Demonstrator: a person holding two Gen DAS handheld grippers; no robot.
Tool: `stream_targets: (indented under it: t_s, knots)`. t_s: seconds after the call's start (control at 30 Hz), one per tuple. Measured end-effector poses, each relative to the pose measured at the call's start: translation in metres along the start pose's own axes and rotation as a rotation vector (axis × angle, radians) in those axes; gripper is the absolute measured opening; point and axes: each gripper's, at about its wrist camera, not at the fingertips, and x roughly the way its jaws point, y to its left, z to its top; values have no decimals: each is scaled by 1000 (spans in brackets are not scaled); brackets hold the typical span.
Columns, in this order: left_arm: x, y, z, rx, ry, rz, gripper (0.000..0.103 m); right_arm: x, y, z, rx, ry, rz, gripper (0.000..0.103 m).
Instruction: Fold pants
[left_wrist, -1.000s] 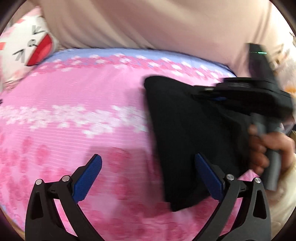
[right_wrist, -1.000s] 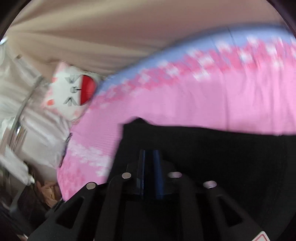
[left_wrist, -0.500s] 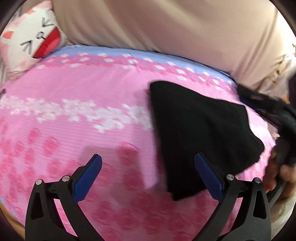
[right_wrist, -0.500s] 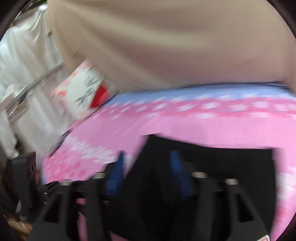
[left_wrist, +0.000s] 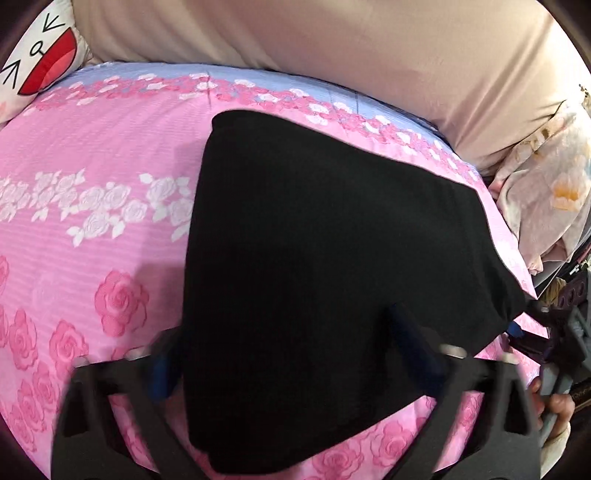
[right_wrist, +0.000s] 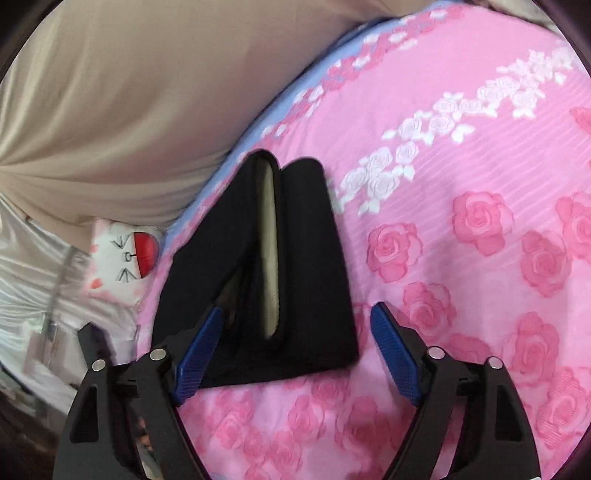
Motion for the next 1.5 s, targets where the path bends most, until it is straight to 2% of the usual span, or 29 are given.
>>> stream_targets:
  t_s: [0.03,0.1,0.2,0.27,0.3,0.33,0.37,0.4,0.43,0.47,0.5,0.57,0.6,0.63,0.7,0.73,0.8,0.83,0.87,0.93,0.97,1.0,1.03,1.07,1.17,1.2,1.27,1.37,1.5]
  knots:
    - [-5,4,5,-23,-3,-21,54,6,5,0,13,21,29,42]
    - [-13,8,14,-18,14,-54,39,-2,21,0,-28,14,41,32]
    - [-34,14,27,-14,37,-97,37,-31,44,-6,-65,10,108,28]
    - [-47,19,24,-20,66,-112,40,-39,45,-17,-74,29,109,30]
    - [-49,21,20,-22,90,-118,49,-39,32,-25,-53,40,77,34]
    - [-47,23,14,-21,107,-109,64,-31,19,-32,-35,59,11,37]
    - [-41,24,8,-11,113,-63,72,-27,7,-37,-18,71,-49,45]
    - [-37,24,1,12,110,18,83,-32,-6,-41,43,33,5,43]
    - [-36,23,-6,31,96,104,85,-43,-8,-41,92,-8,6,43]
    - [-41,22,-8,32,73,118,85,-52,-3,-39,85,-40,-11,44]
    - [-49,21,-9,29,51,128,84,-67,13,-33,19,-101,-38,44]
    - [-74,14,-4,40,-30,171,88,-81,53,-18,-112,-162,-59,44]
    - [-86,9,1,53,-85,195,96,-81,68,-12,-153,-167,-45,44]
    - [-99,2,7,68,-154,225,98,-78,86,-6,-200,-169,-15,44]
    - [-110,-15,22,104,-244,264,98,-55,124,10,-285,-143,64,44]
    - [-108,-22,29,115,-259,273,98,-42,138,15,-318,-131,83,44]
    - [-95,-35,43,125,-263,283,98,0,163,26,-373,-69,111,44]
    - [-76,-39,53,116,-236,292,98,22,164,34,-371,-36,116,43]
    - [-68,-36,55,112,-212,296,98,44,160,38,-359,-9,92,41]
    - [-19,-30,61,108,-108,340,98,94,128,45,-328,70,-80,40]
    - [0,-27,61,116,-60,376,98,116,100,49,-305,84,-173,18]
    - [17,-21,59,123,-16,385,98,115,84,55,-234,67,-131,0]
    - [25,-14,55,103,-14,343,98,108,72,62,-140,72,-72,0]
    - [21,-10,54,77,-35,332,98,102,65,67,-99,72,-65,0]
    - [13,-15,56,99,-32,342,98,76,55,68,-80,32,-32,0]
    - [13,-17,56,112,-39,349,98,59,54,64,-66,2,7,8]
    - [8,-20,54,138,-51,364,98,36,58,58,-102,-44,-29,14]
    - [8,-22,51,152,-54,370,98,7,76,44,-211,-102,-142,15]
    - [8,-25,49,146,-45,373,98,-10,91,19,-324,-102,-162,35]
